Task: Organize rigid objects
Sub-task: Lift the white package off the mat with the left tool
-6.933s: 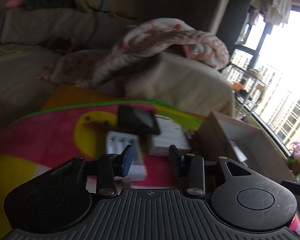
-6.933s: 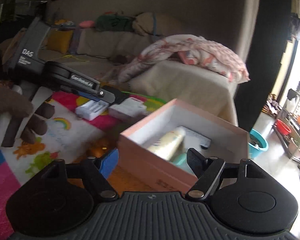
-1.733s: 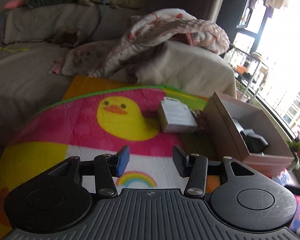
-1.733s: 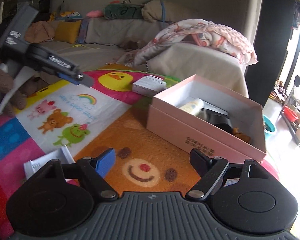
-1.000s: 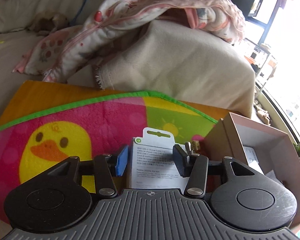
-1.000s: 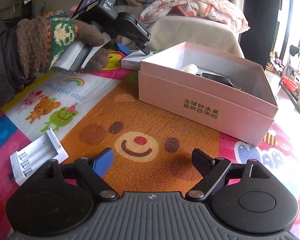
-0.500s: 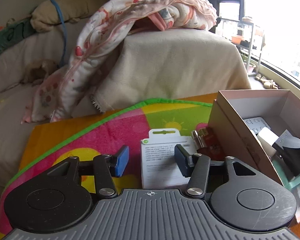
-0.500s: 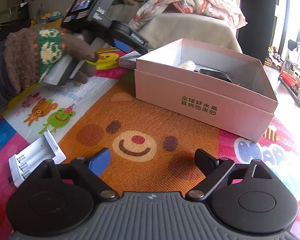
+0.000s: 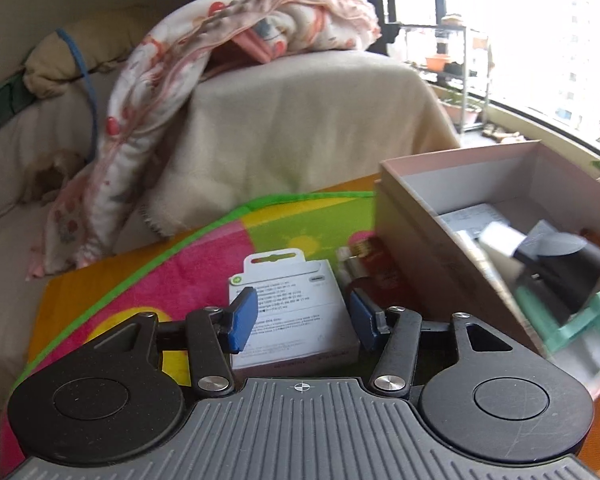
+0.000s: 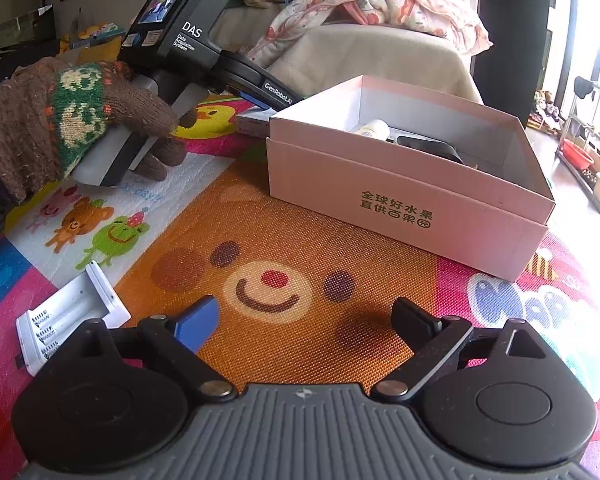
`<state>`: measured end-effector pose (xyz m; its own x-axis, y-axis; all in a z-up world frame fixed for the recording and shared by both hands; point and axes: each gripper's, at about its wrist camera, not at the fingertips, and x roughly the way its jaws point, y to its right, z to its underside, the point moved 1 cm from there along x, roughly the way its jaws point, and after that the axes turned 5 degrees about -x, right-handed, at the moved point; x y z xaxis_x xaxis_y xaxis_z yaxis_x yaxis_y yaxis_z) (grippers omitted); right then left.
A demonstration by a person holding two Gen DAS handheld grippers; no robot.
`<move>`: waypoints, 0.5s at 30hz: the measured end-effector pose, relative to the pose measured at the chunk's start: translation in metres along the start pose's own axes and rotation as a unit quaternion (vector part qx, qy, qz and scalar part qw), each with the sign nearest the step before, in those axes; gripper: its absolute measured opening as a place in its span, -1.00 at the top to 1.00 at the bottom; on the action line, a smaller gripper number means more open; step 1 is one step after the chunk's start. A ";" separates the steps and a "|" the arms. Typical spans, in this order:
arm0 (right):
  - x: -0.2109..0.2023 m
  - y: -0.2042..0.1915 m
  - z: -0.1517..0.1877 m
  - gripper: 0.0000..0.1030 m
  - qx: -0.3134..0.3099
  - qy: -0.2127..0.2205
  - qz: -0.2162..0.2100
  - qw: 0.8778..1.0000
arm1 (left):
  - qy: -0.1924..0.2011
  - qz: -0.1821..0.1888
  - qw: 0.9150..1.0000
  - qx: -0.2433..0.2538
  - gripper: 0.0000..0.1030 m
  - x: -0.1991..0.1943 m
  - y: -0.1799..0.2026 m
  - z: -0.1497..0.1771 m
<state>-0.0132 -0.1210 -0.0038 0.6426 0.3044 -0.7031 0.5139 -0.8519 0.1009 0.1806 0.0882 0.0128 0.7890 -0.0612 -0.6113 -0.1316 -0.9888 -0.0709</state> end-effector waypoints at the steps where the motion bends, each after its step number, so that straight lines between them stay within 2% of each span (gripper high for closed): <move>1: 0.000 0.000 0.000 -0.82 0.000 0.000 0.000 1.000 | 0.000 -0.009 1.000 0.005 -0.12 0.000 -0.003 0.001; 5: 0.000 0.000 0.000 -0.82 0.000 0.000 0.000 1.000 | 0.002 -0.011 1.000 0.015 -0.13 0.000 -0.014 0.005; 11: 0.000 0.000 0.000 -0.83 0.000 0.000 0.000 1.000 | 0.005 -0.009 1.000 -0.007 -0.15 -0.001 -0.016 0.005; 13: 0.000 0.001 0.000 -0.83 0.000 0.000 0.000 1.000 | 0.010 0.006 1.000 -0.016 -0.40 0.000 -0.017 0.006; 15: 0.000 0.001 0.000 -0.83 0.000 0.000 0.000 1.000 | 0.015 0.025 0.999 -0.023 -0.54 -0.001 -0.018 0.008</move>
<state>-0.0128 -0.1214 -0.0042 0.6426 0.3046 -0.7031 0.5141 -0.8518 0.1009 0.1773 0.1070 0.0083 0.8004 -0.1139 -0.5885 -0.1435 -0.9896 -0.0036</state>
